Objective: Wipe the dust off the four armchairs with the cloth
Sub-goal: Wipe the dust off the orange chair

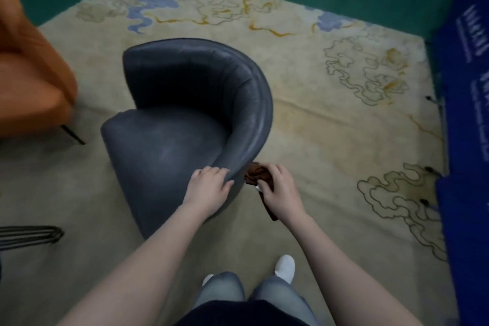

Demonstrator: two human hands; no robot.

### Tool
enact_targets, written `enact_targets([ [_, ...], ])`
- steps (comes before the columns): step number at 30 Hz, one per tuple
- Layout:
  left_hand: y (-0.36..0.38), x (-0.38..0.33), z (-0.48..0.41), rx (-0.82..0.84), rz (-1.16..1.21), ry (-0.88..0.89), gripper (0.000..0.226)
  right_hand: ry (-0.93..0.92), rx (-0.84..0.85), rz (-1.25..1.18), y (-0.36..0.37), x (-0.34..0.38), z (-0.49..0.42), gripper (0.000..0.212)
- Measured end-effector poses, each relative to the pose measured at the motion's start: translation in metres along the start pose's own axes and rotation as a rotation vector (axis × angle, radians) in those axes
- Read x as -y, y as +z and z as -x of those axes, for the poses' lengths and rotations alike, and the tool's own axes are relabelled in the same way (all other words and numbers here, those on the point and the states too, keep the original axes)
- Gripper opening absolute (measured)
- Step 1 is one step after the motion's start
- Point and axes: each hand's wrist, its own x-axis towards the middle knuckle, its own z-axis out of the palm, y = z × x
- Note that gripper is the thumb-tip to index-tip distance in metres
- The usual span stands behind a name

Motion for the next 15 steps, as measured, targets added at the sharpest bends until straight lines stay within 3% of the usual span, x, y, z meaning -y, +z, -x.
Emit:
enact_targets([
  [15, 0.014, -0.203, -0.131, 0.034, -0.016, 0.169, 0.043, 0.187, -0.133, 0.009, -0.157, -0.159, -0.039, 0.038],
])
